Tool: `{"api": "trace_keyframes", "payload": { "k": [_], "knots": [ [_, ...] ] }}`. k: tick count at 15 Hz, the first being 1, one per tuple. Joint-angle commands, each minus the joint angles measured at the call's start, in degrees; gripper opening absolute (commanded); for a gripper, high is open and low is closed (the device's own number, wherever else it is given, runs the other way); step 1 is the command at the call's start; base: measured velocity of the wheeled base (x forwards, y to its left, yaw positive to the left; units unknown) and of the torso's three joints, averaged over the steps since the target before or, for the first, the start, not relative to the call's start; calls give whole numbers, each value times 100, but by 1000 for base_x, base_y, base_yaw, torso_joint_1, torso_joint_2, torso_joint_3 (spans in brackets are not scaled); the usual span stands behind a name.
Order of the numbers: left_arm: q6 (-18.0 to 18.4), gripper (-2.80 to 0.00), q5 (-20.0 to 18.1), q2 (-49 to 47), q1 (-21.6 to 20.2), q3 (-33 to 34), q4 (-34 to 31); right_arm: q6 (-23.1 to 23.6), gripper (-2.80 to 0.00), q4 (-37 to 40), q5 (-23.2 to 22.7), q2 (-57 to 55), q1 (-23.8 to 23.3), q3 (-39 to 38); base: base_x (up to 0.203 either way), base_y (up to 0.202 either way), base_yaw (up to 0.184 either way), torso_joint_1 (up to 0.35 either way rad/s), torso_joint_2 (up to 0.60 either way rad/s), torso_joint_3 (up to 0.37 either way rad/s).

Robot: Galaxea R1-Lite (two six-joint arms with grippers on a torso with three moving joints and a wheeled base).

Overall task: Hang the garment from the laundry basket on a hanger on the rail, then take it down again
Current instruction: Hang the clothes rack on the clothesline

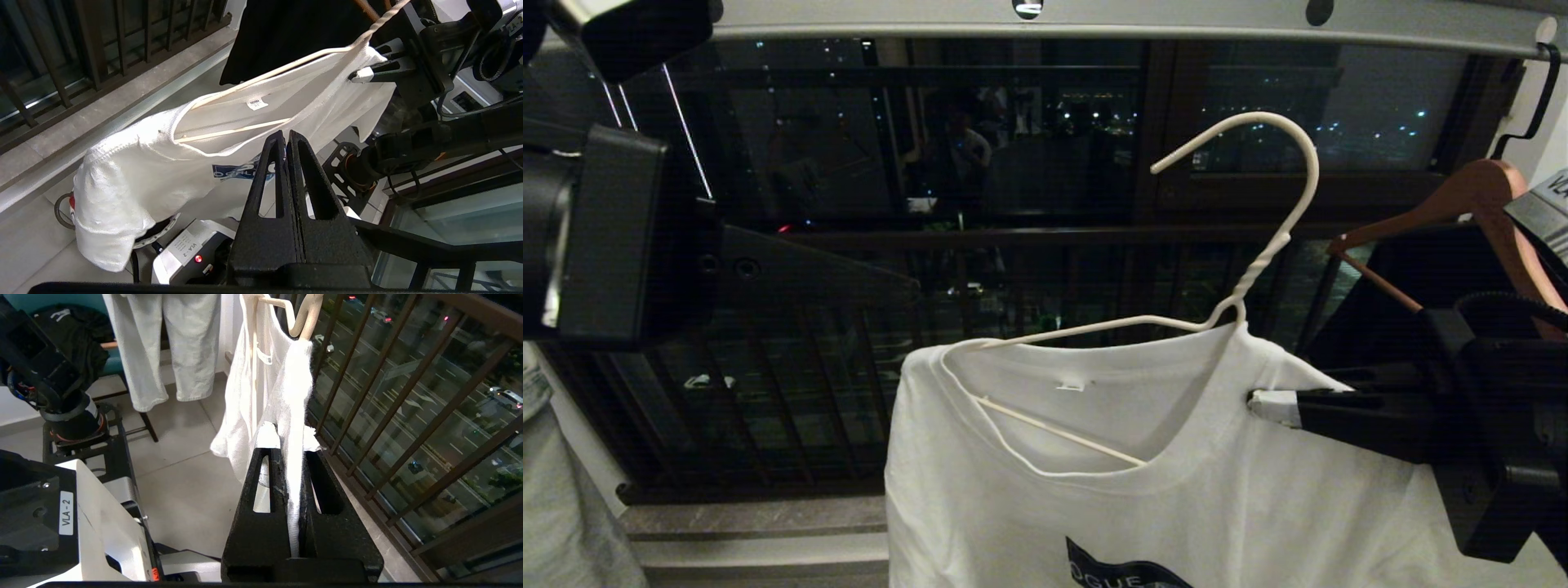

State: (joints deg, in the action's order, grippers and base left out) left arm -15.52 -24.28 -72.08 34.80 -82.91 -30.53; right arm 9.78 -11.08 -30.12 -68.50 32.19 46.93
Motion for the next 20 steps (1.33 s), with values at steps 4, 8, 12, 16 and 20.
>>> {"api": "trace_keyframes", "payload": {
  "k": [4, 8, 12, 16, 20],
  "knots": [
    [-13, -280, -15, 1, 70, 3, -14, 7, -280, -7, -20, 2, 34, -9, 0, 0, 0, 158, -315, -172],
    [-13, -280, -15, -34, 70, 12, -5, 6, -280, -17, -29, 30, 42, -9, 0, 0, 0, 155, -312, -162],
    [-22, -280, -15, -8, 70, 3, -5, 51, -280, -26, -20, 51, 35, -149, 0, 0, 0, 78, -169, -79],
    [-86, -280, -6, 106, 70, -30, 4, 51, -280, -43, -29, -85, 42, -158, 0, 0, 0, 0, 0, 0],
    [-101, -280, 2, 208, 70, -41, 12, 13, -280, -42, 70, -80, 241, -67, 0, 0, 0, 0, 0, 0]
  ]
}}
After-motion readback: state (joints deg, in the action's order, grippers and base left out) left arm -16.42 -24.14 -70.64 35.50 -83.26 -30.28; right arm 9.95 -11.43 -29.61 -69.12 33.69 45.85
